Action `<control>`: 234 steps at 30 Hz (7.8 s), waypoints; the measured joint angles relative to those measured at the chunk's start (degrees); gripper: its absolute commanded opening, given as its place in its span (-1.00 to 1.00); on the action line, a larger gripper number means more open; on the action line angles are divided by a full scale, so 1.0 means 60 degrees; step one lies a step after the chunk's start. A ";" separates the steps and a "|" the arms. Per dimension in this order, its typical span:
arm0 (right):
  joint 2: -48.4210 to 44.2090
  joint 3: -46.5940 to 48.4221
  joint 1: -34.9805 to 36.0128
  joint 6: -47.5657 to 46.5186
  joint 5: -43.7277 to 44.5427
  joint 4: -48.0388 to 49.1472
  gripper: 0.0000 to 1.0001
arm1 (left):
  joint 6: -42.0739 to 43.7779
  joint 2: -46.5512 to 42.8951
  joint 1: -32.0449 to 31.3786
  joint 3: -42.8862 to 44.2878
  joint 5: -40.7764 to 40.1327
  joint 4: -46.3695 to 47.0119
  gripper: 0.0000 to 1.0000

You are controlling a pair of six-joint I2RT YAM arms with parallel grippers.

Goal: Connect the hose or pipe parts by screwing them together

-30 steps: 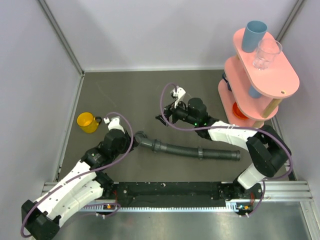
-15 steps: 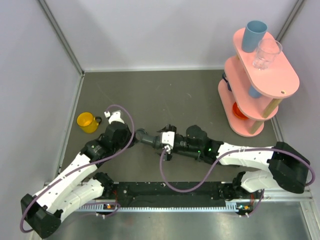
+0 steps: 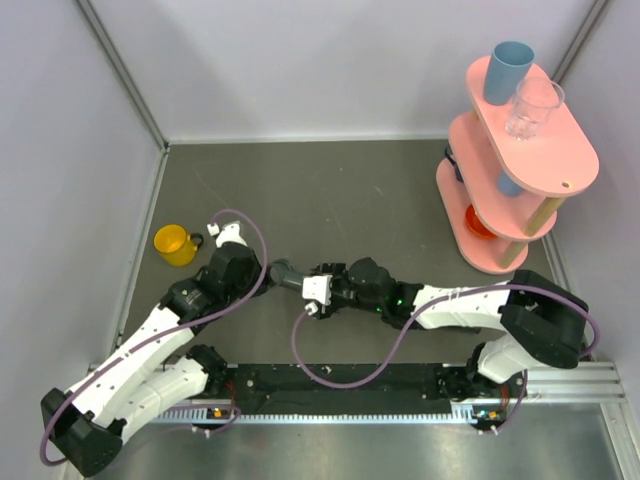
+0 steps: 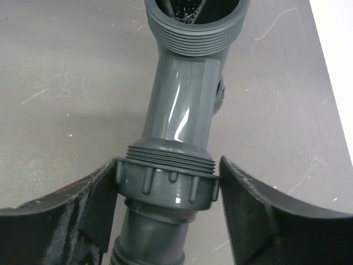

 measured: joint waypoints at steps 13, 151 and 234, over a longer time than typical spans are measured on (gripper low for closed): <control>0.1045 0.1169 -0.2102 0.3971 -0.4084 -0.0488 0.07 | 0.0543 -0.1096 0.0120 -0.1290 -0.0248 0.1625 -1.00; -0.1432 -0.0510 0.1027 -0.4022 0.2787 0.0266 -1.00 | 0.0987 0.1377 0.0219 0.4539 0.0871 -0.2550 0.15; -0.2951 -0.1005 -0.1308 -0.1581 0.0576 0.0754 -1.00 | 0.1938 0.0182 0.2976 0.3162 0.5865 -0.0965 0.55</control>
